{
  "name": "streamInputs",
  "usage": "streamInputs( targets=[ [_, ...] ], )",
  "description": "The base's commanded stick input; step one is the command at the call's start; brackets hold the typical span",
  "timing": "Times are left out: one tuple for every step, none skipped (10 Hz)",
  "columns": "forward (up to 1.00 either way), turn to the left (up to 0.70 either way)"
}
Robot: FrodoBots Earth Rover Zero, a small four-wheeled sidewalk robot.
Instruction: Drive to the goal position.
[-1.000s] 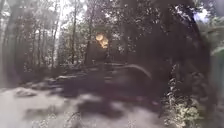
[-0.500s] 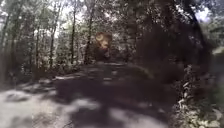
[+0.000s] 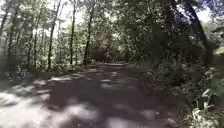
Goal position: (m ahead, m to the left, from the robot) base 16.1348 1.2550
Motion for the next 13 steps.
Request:
streamInputs(
  targets=[
    [0.45, -0.27],
    [0.45, 0.0],
    [0.45, 0.0],
    [0.45, 0.0],
    [0.45, 0.0],
    [0.45, 0.0],
    [0.45, 0.0],
    [0.45, 0.0],
    [0.45, 0.0],
    [0.45, 0.0],
    [0.45, 0.0],
    [0.45, 0.0],
    [0.45, 0.0]
  ],
)
